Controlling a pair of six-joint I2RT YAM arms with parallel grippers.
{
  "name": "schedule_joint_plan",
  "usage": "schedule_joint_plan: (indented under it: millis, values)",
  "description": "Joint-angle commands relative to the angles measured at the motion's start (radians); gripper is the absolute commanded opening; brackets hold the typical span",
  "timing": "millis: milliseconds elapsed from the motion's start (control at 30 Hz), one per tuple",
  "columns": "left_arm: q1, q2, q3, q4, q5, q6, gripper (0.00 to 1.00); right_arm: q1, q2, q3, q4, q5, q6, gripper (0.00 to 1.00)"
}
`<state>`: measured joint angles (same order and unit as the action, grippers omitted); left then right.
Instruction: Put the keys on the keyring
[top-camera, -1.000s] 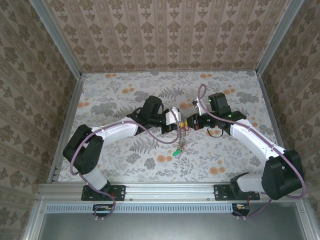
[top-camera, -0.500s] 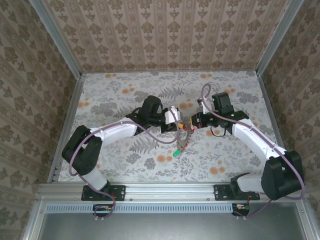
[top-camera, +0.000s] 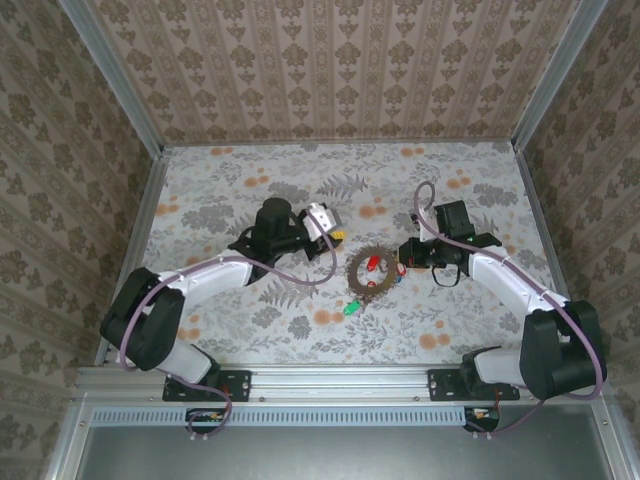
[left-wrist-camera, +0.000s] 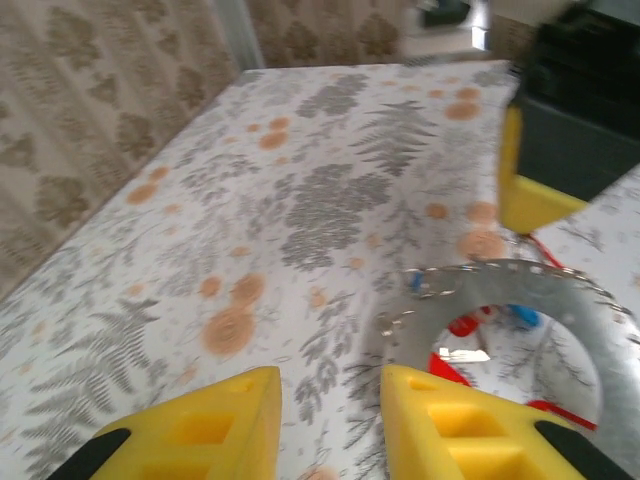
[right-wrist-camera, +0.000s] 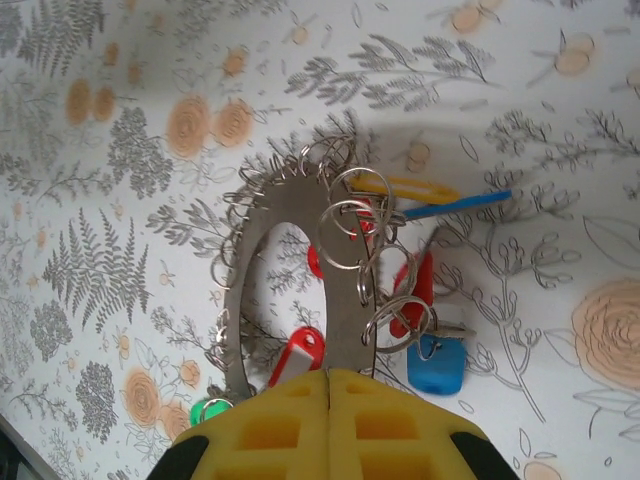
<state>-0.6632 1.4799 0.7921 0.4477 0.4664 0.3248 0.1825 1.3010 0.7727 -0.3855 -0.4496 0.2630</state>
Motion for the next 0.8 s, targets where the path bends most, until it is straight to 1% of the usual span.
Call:
schedule_joint_plan:
  millis: [0, 100, 167, 300, 400, 667, 767]
  values:
    - [0.030, -0.055, -0.048, 0.151, -0.080, -0.119, 0.31, -0.005, 0.014, -0.025, 0.048, -0.012, 0.033, 0.00]
    - [0.055, -0.083, -0.093, 0.225, -0.127, -0.188, 0.33, -0.005, 0.027, -0.044, 0.070, -0.022, 0.043, 0.00]
    - [0.070, -0.104, -0.114, 0.245, -0.146, -0.216, 0.34, -0.005, 0.035, -0.056, 0.097, -0.042, 0.054, 0.00]
    - [0.089, -0.150, -0.143, 0.250, -0.182, -0.244, 0.36, -0.003, 0.072, -0.055, 0.105, -0.064, 0.061, 0.00]
    - [0.099, -0.188, -0.158, 0.235, -0.213, -0.261, 0.37, 0.010, 0.096, -0.064, 0.156, -0.104, 0.092, 0.00]
    - [0.134, -0.274, -0.182, 0.172, -0.256, -0.301, 0.41, 0.123, 0.227, 0.016, 0.247, -0.123, 0.154, 0.00]
    - [0.141, -0.298, -0.188, 0.147, -0.262, -0.307, 0.41, 0.141, 0.256, 0.042, 0.248, -0.116, 0.156, 0.00]
